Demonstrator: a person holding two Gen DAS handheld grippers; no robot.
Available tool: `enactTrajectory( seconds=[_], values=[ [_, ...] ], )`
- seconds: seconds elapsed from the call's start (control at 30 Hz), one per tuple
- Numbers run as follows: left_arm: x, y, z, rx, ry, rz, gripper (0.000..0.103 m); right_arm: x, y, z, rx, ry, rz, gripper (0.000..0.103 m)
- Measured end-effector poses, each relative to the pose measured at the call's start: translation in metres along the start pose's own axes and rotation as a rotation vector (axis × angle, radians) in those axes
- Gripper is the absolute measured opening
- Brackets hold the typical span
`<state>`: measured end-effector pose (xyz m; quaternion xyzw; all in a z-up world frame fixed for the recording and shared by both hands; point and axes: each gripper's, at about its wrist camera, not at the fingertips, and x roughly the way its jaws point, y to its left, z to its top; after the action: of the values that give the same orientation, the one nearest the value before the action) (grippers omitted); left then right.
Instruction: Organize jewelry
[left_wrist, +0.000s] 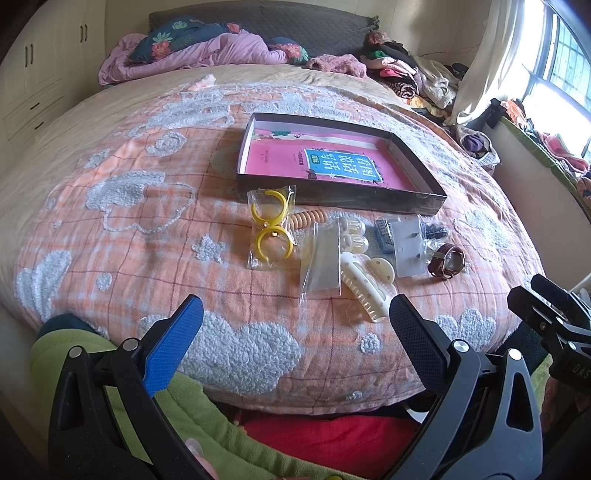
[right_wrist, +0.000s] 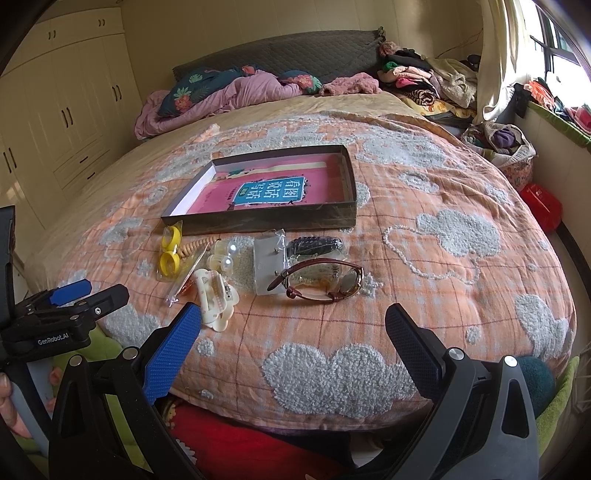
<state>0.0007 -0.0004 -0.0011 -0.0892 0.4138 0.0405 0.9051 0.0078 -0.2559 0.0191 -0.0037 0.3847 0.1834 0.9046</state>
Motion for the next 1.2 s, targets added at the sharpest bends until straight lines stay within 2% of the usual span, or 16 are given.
enactTrajectory(
  seconds=[0.23, 0.37, 0.73, 0.97, 1.2],
  values=[
    [0.002, 0.002, 0.002, -0.008, 0.0, 0.023, 0.094, 0.002, 0.001, 0.007, -0.008, -0.005, -0.005, 0.099],
    [0.01, 0.016, 0.004, -0.03, 0.007, 0.039, 0.094, 0.012, -0.009, 0.017, -0.001, -0.014, -0.005, 0.099],
    [0.044, 0.044, 0.015, -0.082, 0.097, -0.019, 0.094, 0.037, -0.03, 0.033, 0.013, -0.012, -0.024, 0.099],
    [0.076, 0.048, 0.031, -0.115, 0.115, -0.049, 0.094, 0.056, -0.041, 0.033, 0.038, 0.021, -0.02, 0.099],
    [0.102, 0.05, 0.039, -0.118, 0.122, -0.045, 0.094, 0.079, -0.043, 0.021, 0.044, 0.087, 0.001, 0.099]
  ],
)
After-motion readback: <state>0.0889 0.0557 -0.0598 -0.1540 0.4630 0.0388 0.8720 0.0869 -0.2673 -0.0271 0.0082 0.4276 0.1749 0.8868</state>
